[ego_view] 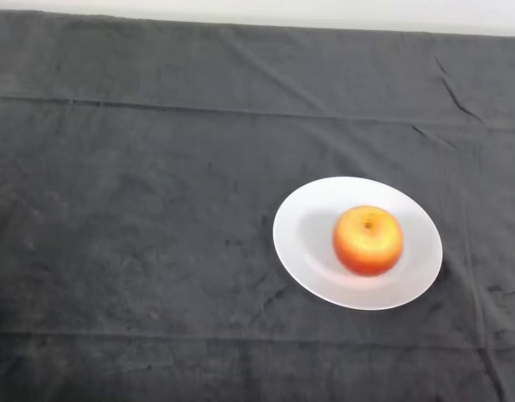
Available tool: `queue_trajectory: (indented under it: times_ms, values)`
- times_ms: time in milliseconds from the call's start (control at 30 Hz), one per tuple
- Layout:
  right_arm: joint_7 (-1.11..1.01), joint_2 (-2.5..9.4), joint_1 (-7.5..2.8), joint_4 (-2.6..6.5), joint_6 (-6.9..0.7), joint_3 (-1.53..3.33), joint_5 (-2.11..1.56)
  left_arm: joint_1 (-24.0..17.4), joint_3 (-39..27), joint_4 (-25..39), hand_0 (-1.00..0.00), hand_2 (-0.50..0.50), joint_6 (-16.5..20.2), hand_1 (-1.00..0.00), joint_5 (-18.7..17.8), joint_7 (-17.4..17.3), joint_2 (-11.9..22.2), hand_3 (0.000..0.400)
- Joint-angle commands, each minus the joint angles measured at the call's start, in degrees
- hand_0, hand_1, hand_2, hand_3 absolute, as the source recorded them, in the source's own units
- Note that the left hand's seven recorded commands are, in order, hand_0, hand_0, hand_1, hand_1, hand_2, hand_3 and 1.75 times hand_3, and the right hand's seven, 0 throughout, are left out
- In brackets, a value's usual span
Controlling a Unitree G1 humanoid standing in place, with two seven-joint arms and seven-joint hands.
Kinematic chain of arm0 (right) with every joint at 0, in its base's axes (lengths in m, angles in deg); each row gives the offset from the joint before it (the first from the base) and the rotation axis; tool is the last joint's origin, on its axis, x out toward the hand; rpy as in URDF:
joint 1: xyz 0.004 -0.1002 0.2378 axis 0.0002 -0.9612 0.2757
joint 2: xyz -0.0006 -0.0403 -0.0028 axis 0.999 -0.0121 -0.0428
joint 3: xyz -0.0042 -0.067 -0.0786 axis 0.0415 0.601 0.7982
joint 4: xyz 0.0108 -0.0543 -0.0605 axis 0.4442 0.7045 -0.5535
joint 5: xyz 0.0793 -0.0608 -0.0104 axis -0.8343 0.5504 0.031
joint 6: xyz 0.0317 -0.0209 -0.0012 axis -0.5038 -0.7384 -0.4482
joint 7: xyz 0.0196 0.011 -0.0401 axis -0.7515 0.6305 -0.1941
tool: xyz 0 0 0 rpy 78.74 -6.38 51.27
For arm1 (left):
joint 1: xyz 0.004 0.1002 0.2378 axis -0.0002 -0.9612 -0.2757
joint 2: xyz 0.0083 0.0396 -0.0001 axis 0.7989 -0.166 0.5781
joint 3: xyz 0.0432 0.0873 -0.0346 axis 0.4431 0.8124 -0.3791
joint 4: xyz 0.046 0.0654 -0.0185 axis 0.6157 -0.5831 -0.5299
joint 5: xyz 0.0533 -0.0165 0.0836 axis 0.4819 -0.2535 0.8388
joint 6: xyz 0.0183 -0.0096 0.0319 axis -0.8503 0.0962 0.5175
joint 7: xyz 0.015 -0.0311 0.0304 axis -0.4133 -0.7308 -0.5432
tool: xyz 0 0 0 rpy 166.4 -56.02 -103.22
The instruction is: Move the apple to the plate
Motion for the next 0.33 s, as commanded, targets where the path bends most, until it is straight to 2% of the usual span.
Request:
queue_trajectory:
  times_ms: [33,333]
  values:
    - [-0.14,8.08,-5.35,3.38,-3.12,-0.56,0.05,-1.02,-1.16,0.12,0.00,0.00,0.48,0.00,1.73,-0.61,0.29,0.000]
    - [-0.14,8.08,-5.35,3.37,-3.12,-0.56,0.05,-1.04,-1.57,0.18,0.00,0.00,0.53,0.00,2.03,-0.80,0.18,0.000]
